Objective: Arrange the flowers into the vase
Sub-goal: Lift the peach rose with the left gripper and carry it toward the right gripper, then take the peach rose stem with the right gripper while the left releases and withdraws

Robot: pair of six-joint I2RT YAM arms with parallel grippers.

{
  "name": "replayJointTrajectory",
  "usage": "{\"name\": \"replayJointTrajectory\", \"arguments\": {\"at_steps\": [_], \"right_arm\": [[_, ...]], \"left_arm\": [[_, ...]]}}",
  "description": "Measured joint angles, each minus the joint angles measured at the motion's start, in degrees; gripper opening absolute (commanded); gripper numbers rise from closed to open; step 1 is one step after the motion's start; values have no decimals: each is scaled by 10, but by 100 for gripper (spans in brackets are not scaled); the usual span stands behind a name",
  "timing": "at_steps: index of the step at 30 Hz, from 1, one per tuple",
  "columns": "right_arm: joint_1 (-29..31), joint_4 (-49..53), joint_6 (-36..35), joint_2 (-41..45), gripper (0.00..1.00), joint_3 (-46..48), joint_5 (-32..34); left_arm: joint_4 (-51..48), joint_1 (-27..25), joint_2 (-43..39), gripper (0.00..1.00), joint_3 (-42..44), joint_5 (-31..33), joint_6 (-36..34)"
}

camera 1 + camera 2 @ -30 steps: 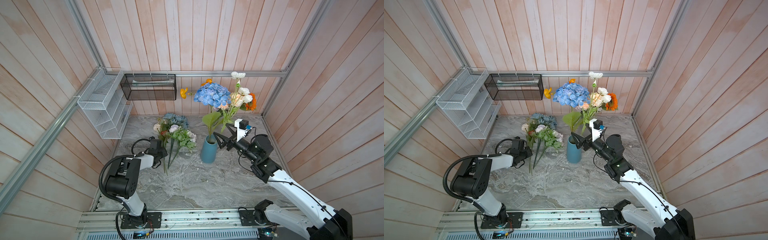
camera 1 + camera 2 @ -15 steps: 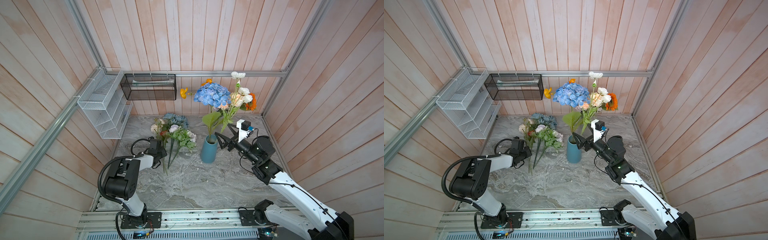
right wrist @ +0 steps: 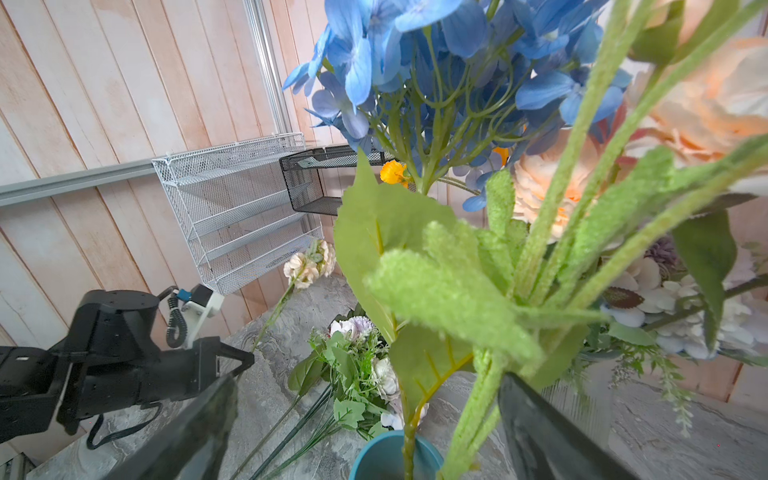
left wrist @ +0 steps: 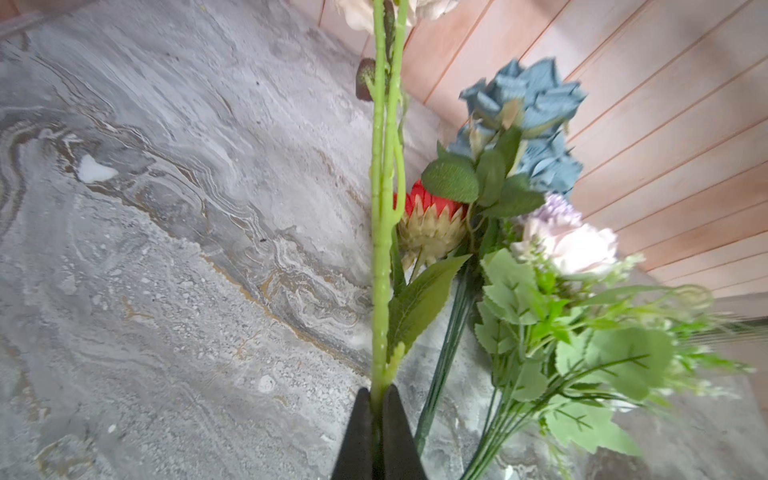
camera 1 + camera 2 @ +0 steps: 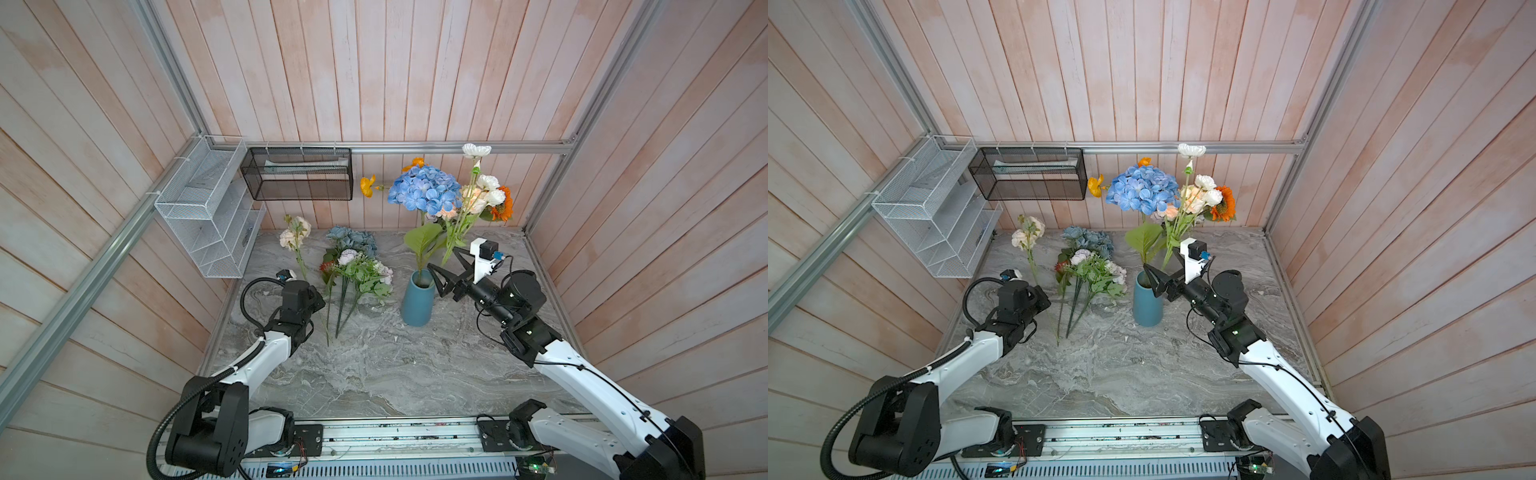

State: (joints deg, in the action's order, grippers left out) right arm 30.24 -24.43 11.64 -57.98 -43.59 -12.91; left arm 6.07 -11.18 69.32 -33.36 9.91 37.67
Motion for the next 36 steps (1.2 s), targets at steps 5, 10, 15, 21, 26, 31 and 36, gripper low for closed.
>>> {"name": "replayJointTrajectory", "arguments": {"at_steps": [5, 10, 15, 21, 26, 31, 36], "right_arm": [[0, -11, 5, -7, 97, 0, 0], [2, -25, 10, -17, 92, -1, -12], [19, -26, 19, -44, 84, -27, -48], [69, -26, 15, -77, 80, -64, -81], [88, -29, 15, -106, 79, -86, -105], [97, -48, 24, -140, 78, -104, -141], [99, -75, 46, -167, 75, -124, -180]], "left_arm": [[17, -49, -96, 0, 37, 45, 45], [42, -152, -166, 0, 59, 110, 68], [104, -247, -190, 0, 61, 164, 22], [203, -308, -176, 0, 53, 182, -83], [286, -345, -139, 0, 34, 155, -172], [347, -380, -108, 0, 30, 118, -246], [373, -411, -81, 0, 22, 94, -303]]}}
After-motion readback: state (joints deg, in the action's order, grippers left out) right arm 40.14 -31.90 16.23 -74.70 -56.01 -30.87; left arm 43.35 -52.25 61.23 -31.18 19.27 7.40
